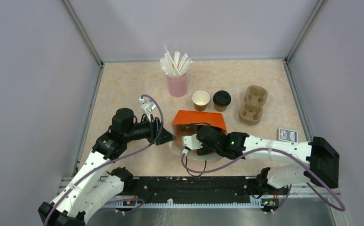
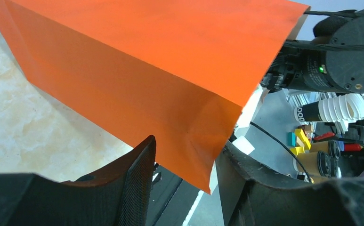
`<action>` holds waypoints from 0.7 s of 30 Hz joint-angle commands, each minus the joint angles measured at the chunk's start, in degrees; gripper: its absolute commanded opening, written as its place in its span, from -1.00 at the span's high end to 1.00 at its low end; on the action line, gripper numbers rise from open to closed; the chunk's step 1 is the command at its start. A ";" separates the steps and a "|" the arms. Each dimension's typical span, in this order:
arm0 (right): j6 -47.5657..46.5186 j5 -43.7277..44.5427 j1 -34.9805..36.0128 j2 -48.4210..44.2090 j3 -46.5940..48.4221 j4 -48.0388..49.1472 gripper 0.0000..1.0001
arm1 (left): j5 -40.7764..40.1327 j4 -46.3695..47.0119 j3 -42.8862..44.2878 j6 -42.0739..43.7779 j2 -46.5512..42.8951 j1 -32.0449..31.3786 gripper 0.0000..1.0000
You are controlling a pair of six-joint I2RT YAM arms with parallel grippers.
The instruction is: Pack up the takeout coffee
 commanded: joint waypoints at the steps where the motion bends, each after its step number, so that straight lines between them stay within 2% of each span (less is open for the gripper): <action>1: 2.54 -2.20 -0.71 -2.05 -0.97 -1.16 -0.32 | 0.09 3.97 2.23 -0.89 2.02 -0.29 -0.07; 5: 3.10 -2.25 -0.71 -2.18 -0.98 -1.26 -0.32 | 0.68 5.32 2.53 -1.13 3.02 -0.93 0.07; 9: 3.30 -2.51 -0.71 -2.02 -1.28 -0.87 -0.32 | 1.32 6.33 2.43 -1.82 2.41 -2.00 0.61; 10: 3.45 -2.47 -0.78 -1.98 -1.59 -0.82 -0.32 | 1.50 6.41 2.36 -2.06 2.00 -2.26 0.67; 21: 5.75 -3.10 -1.60 -1.63 -5.21 2.47 -0.30 | 2.44 9.38 -1.23 -5.72 -0.82 -4.44 0.73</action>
